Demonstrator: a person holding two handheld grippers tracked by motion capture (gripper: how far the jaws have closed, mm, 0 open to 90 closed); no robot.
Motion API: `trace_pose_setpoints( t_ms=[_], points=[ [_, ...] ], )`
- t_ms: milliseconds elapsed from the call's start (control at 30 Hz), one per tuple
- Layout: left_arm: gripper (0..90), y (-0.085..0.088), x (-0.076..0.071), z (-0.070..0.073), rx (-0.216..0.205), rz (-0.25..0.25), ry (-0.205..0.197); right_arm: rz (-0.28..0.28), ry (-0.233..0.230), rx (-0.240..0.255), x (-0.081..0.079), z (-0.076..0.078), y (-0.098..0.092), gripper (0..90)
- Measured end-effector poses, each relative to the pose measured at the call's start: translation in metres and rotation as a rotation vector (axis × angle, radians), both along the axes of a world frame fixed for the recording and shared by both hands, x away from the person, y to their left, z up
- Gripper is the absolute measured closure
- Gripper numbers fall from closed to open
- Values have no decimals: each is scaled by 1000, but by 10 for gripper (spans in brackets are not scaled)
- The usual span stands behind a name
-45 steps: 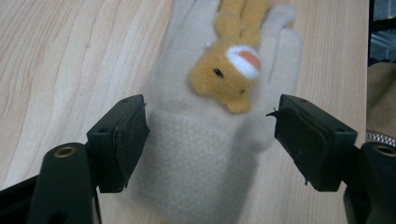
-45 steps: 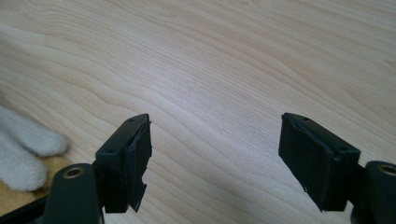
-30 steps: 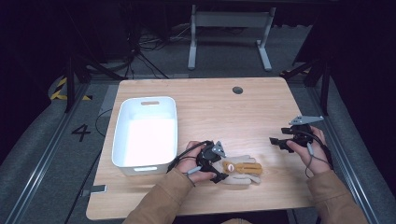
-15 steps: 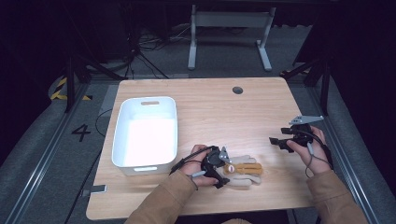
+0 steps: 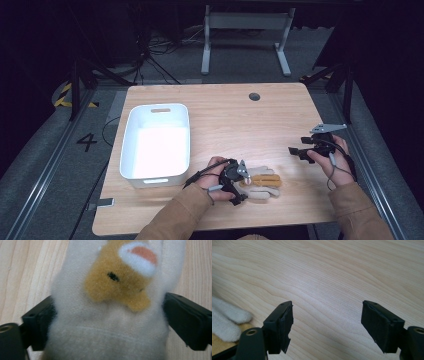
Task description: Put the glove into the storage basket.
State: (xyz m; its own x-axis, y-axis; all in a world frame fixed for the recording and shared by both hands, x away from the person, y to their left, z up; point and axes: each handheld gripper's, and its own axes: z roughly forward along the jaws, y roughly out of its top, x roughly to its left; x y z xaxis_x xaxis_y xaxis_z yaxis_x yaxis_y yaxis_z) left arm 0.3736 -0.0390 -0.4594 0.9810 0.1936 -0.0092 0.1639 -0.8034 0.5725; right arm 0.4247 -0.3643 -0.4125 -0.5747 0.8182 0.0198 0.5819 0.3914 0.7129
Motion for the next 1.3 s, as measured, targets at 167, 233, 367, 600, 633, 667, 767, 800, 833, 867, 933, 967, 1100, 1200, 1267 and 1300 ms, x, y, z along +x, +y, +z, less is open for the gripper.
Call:
trace_pose_setpoints(
  t_ms=[167, 233, 367, 600, 633, 667, 767, 800, 833, 867, 933, 967, 1100, 1200, 1267, 1300],
  points=[
    [272, -2, -2, 5, 3, 18, 7, -5, -8, 15, 0, 1, -2, 272],
    [379, -3, -3, 7, 6, 18, -1, -2, -11, 19, 0, 2, -2, 273],
    [523, -5, -6, 10, 23, 19, 0, -1, -10, 23, 0, 2, -2, 278],
    [669, -8, -10, 13, 53, 29, 12, 5, -14, 26, 0, 2, -1, 282],
    [675, -8, -10, 13, 52, 32, 15, 4, -12, 27, 0, 2, -1, 285],
    [678, -7, -9, 13, 51, 29, 14, 5, -11, 25, 0, 2, -2, 289],
    [685, -7, -8, 13, 42, 33, 23, -4, -16, 26, 0, 2, -4, 301],
    [686, -7, -8, 14, 43, 34, 24, -5, -16, 27, 0, 2, -6, 304],
    [687, -7, -8, 14, 44, 35, 26, -9, -18, 29, 0, 2, -6, 306],
    [688, -7, -8, 15, 47, 43, 33, -11, -15, 33, 0, 2, -7, 306],
    [689, -7, -8, 16, 42, 51, 41, -15, -16, 36, -1, 3, -9, 306],
    [690, -7, -8, 17, 36, 51, 40, -15, -19, 38, -1, 3, -9, 306],
    [694, -6, -9, 23, 12, 59, 56, -18, -24, 45, -2, 5, -11, 305],
    [695, -4, -10, 31, -10, 69, 62, -25, -21, 45, -2, 4, -12, 311],
    [695, -2, -11, 35, -26, 72, 73, -25, -23, 46, -1, 4, -13, 311],
    [694, -1, -11, 38, -28, 70, 69, -28, -22, 49, -1, 4, -14, 311]
  ],
)
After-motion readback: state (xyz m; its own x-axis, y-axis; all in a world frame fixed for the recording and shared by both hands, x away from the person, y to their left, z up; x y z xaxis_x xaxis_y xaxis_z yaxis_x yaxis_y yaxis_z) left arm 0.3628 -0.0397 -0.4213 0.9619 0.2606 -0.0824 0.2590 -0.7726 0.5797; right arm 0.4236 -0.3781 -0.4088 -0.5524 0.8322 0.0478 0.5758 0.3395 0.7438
